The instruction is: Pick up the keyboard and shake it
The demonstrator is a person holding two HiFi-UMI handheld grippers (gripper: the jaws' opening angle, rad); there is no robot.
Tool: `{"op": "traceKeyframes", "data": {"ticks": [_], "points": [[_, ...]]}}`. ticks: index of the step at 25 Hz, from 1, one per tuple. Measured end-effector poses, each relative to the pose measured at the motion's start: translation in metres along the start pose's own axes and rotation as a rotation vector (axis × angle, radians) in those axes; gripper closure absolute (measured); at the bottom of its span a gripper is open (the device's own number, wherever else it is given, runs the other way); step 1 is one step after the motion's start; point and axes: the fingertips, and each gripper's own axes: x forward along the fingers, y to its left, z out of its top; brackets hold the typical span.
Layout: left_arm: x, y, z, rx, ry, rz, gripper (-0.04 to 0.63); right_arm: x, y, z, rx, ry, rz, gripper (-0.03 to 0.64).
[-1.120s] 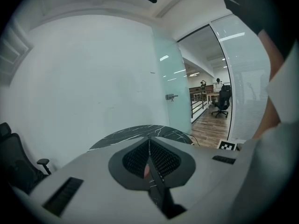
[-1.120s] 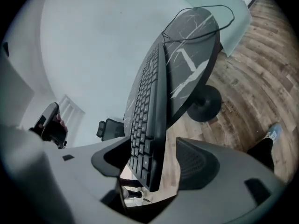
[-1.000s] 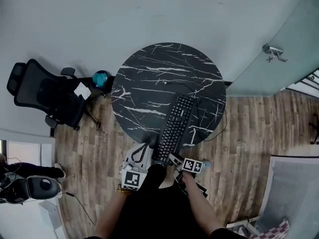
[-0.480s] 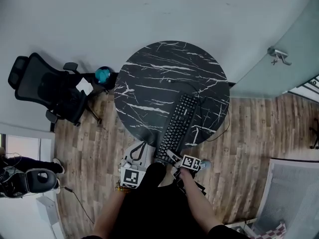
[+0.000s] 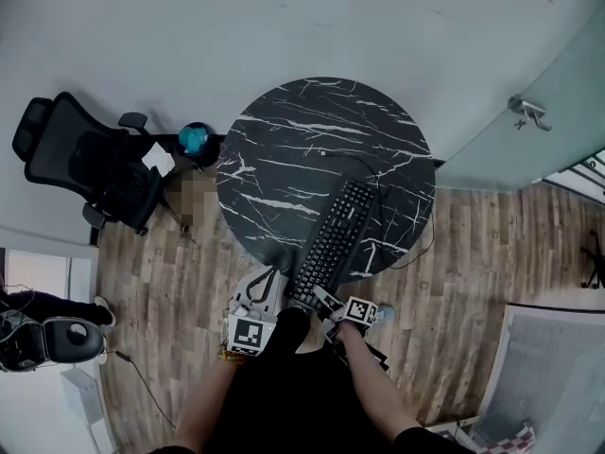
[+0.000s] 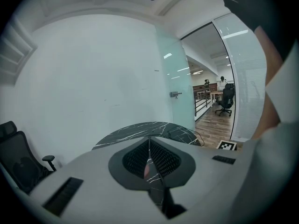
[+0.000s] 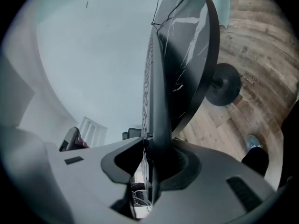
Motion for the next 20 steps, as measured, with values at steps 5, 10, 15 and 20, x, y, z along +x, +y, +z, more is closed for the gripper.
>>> {"op": "traceKeyframes", "data": {"ticks": [5, 10, 15, 20], "points": [[-0.001, 0.006, -0.004, -0.008, 0.001, 0.017, 0.577, 0.001, 0.01, -0.001, 0.042, 0.007, 0.03, 0.529], [0.001, 0.009, -0.005, -0.022, -0.007, 0.021, 0.577, -0.008, 0.026, 0.017, -0.106, -0.032, -0.002, 0.537], [0.004, 0.009, -0.004, -0.036, -0.025, 0.016, 0.577, -0.021, 0.045, 0.032, -0.108, -0.017, 0.045, 0.534], [0.005, 0.011, -0.003, -0.058, -0.04, 0.013, 0.577, -0.015, 0.092, 0.039, -0.122, -0.026, 0.212, 0.523]]}}
